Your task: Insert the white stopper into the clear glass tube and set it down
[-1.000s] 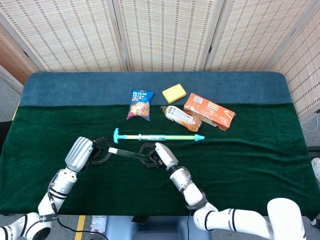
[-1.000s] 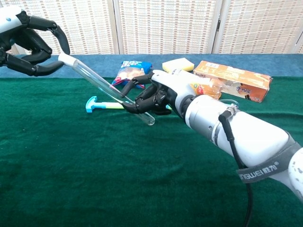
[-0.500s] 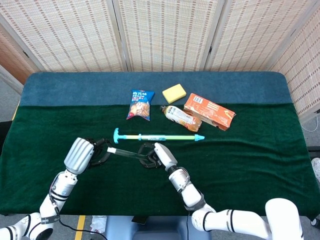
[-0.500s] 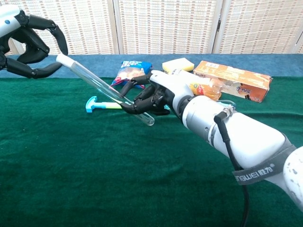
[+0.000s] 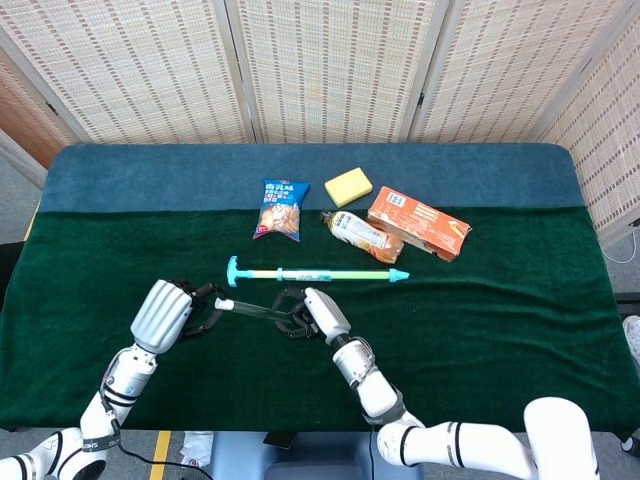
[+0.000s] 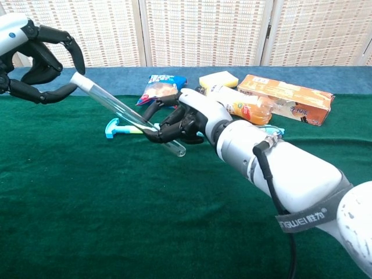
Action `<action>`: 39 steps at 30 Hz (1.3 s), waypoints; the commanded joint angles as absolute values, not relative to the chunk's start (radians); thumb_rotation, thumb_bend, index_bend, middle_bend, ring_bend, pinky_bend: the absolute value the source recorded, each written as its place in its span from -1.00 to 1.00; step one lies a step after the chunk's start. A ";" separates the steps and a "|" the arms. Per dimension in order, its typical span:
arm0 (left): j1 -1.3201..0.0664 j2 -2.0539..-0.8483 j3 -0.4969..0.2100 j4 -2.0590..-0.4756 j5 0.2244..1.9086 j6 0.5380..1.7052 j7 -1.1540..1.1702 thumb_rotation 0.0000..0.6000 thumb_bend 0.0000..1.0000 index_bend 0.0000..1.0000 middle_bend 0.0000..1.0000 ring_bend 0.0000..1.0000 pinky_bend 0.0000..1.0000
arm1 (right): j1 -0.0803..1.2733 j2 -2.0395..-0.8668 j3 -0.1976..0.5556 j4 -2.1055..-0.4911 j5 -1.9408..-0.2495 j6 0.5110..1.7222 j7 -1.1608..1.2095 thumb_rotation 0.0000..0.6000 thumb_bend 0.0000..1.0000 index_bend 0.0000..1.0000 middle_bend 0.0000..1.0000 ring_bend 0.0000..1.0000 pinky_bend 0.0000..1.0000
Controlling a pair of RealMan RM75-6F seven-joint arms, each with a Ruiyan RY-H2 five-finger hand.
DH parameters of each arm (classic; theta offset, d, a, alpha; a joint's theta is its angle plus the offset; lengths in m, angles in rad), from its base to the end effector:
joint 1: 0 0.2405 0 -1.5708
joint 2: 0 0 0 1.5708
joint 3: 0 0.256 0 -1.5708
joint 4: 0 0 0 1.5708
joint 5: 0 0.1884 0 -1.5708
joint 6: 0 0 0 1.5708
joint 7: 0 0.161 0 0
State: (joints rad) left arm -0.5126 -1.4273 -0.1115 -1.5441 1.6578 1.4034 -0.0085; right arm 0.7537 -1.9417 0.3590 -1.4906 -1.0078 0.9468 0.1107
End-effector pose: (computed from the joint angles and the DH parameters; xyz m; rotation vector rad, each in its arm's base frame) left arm -0.1495 0.2920 0.0814 -1.7202 -0.7425 -1.4632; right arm -0.0414 -0.3137 -0.0903 1.4917 -1.8926 1.4557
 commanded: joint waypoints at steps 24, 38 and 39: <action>-0.519 -1.373 -0.095 -1.596 1.624 1.345 -0.053 1.00 -0.12 -0.61 0.90 0.61 0.56 | 0.747 -1.898 0.334 -1.488 -1.004 0.939 0.035 1.00 -0.14 0.67 0.96 1.00 1.00; -0.459 -1.328 -0.095 -1.574 1.551 1.368 -0.054 1.00 -0.16 -0.64 0.69 0.42 0.51 | 0.739 -1.800 0.213 -1.392 -0.948 0.949 -0.246 1.00 -0.14 0.63 0.96 1.00 1.00; -0.457 -1.327 -0.095 -1.573 1.548 1.368 -0.057 1.00 -0.16 -0.64 0.69 0.42 0.51 | 0.739 -1.806 0.208 -1.379 -0.954 0.953 -0.254 1.00 -0.14 0.57 0.96 1.00 1.00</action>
